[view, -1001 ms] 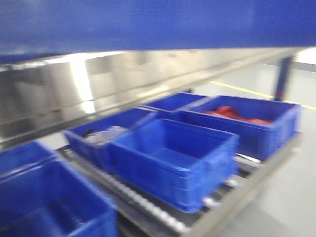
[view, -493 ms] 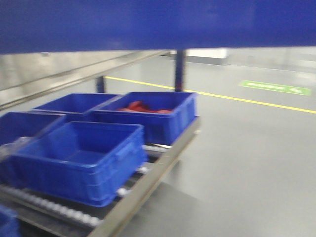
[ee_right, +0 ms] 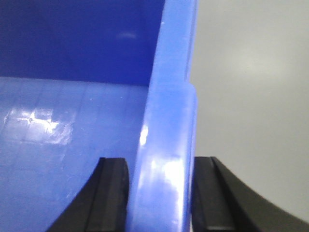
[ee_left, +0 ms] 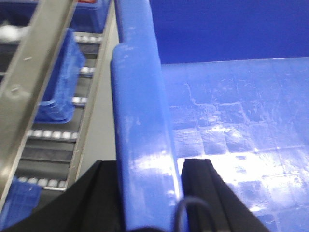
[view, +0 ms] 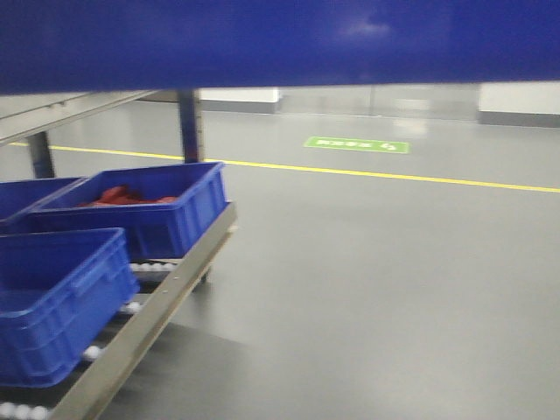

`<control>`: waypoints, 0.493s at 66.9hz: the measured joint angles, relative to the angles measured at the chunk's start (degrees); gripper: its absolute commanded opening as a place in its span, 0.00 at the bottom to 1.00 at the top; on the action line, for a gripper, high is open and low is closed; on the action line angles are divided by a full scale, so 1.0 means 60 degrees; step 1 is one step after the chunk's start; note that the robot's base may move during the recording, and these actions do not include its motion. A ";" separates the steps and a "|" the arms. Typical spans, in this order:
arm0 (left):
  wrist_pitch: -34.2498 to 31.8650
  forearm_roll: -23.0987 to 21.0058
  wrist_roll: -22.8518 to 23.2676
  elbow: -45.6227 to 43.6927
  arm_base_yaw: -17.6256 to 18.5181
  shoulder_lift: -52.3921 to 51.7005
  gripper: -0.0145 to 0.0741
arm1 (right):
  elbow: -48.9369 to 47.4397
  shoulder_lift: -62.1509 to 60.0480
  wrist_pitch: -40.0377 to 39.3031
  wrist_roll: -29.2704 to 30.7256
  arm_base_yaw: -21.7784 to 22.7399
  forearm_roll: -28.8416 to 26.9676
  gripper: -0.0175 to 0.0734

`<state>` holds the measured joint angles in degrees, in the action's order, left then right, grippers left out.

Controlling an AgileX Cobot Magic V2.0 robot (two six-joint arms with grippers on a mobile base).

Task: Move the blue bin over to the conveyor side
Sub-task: 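Carry the bin in both grippers while driving away from the rack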

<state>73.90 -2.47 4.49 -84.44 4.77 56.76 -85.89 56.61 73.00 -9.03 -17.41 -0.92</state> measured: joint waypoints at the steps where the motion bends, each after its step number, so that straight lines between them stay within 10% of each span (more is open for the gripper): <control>1: 0.0000 0.0000 0.0000 0.0000 0.0000 0.0000 0.15 | 0.0000 0.0000 0.0000 0.0000 0.0000 0.0000 0.10; 33: 0.0000 0.0000 0.0000 0.0000 0.0000 0.0000 0.15 | 0.0000 0.0000 0.0000 0.0000 0.0000 0.0000 0.10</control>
<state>73.90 -2.47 4.49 -84.44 4.77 56.76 -85.89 56.61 73.00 -9.03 -17.41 -0.92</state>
